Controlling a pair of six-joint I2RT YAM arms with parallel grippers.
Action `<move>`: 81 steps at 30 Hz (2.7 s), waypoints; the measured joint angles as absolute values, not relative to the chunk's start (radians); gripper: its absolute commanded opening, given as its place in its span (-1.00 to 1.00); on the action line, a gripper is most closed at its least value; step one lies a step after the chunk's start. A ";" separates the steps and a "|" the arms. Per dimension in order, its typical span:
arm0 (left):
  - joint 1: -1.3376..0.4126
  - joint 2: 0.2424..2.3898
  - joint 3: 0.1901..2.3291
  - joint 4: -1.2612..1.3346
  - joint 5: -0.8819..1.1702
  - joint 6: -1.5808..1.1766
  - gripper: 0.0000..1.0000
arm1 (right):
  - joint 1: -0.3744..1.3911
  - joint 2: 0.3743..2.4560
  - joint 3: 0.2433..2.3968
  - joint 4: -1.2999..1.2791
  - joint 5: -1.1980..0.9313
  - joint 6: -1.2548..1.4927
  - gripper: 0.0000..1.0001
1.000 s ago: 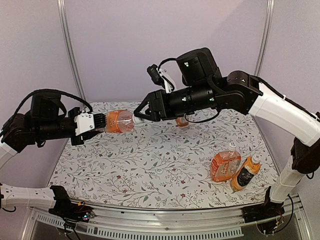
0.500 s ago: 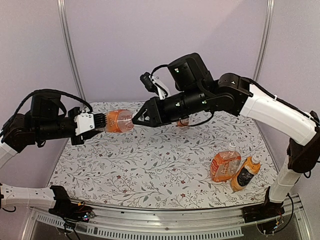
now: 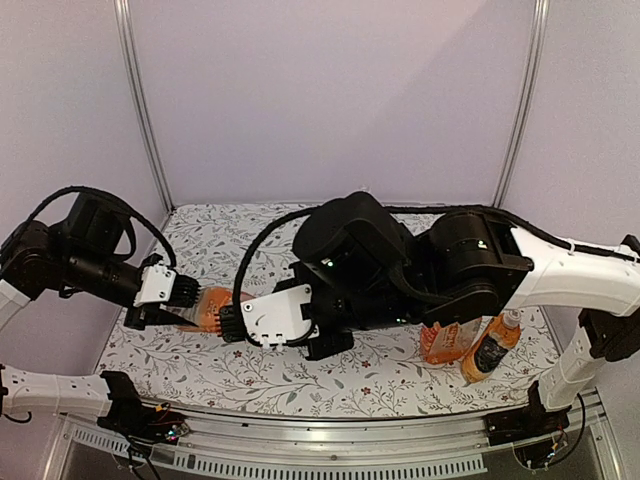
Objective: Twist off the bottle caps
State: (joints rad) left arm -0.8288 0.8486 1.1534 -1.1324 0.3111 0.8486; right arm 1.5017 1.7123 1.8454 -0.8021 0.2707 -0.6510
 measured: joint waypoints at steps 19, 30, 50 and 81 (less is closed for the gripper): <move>-0.823 0.833 1.126 -0.999 0.179 0.778 -0.56 | 1.490 1.664 1.742 -0.631 0.390 -0.728 0.97; -0.823 0.832 1.086 -0.809 -0.023 0.777 -0.55 | 1.235 1.535 1.723 -0.527 0.101 0.102 0.88; -0.823 0.832 1.085 -0.783 -0.058 0.786 -0.55 | 1.196 1.704 1.863 -0.648 -0.063 0.536 0.04; -0.817 0.857 1.178 -1.047 0.221 0.801 -0.56 | 1.372 1.707 1.935 -0.860 0.061 -0.500 -1.00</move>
State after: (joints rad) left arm -0.8173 0.8570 1.1778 -1.0473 0.2207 0.8013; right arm 1.3716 1.7069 1.9347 -0.8600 0.0612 -0.4995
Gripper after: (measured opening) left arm 0.338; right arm 0.208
